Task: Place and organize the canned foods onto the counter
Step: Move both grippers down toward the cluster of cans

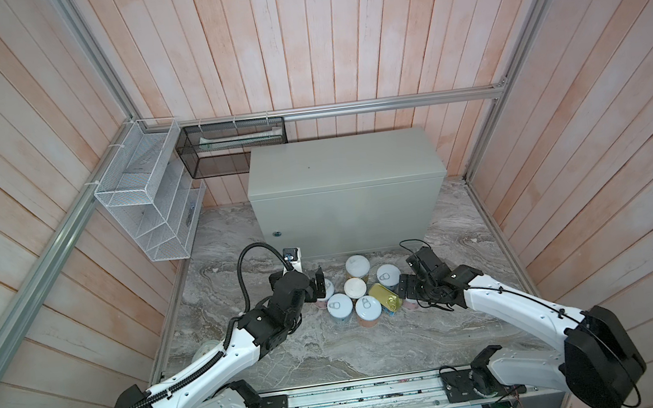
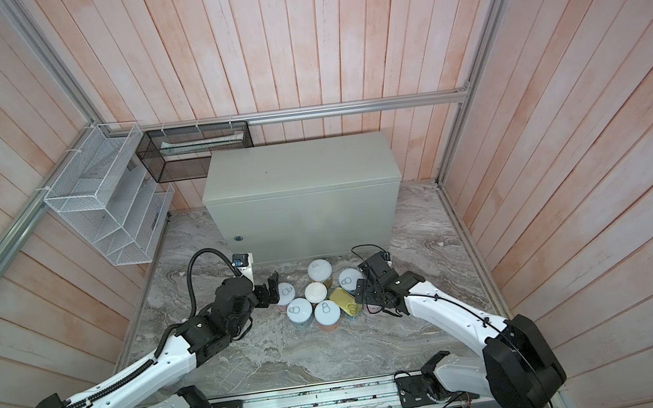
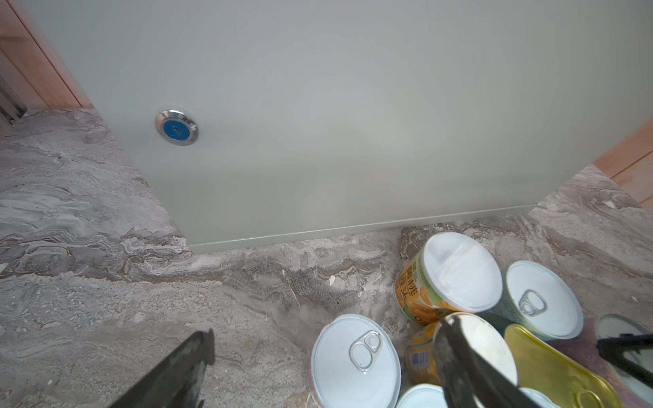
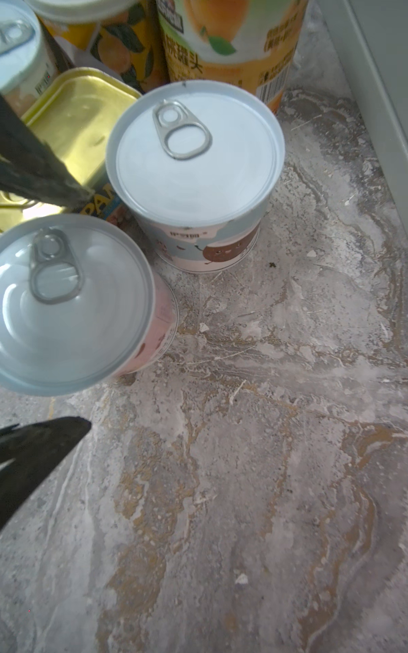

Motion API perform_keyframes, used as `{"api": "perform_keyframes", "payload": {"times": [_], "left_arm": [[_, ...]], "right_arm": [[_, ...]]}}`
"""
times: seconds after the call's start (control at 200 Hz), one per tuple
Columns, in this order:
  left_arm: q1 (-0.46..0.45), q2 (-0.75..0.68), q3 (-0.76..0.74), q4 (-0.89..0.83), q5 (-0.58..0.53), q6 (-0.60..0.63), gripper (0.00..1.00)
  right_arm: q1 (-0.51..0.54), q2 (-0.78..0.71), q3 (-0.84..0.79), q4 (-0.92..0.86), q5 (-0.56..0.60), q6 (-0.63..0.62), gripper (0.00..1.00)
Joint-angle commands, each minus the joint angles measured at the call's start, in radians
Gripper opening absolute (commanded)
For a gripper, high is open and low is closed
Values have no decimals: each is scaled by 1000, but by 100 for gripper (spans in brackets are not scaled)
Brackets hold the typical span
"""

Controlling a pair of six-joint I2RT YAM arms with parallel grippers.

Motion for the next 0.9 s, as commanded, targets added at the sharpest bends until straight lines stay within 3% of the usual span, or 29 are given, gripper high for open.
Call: {"api": "perform_keyframes", "payload": {"times": [0.0, 0.405, 0.725, 0.895], "left_arm": [[-4, 6, -13, 19, 9, -18, 100], [-4, 27, -33, 44, 3, -6, 100], [-4, 63, -27, 60, 43, 24, 100], [-4, 67, -25, 69, 74, 41, 100]], "right_arm": [[5, 27, -6, 5, 33, 13, 92], [5, 59, -14, -16, 58, 49, 85], [5, 14, 8, -30, 50, 47, 57], [5, 6, 21, -33, 33, 48, 54]]}}
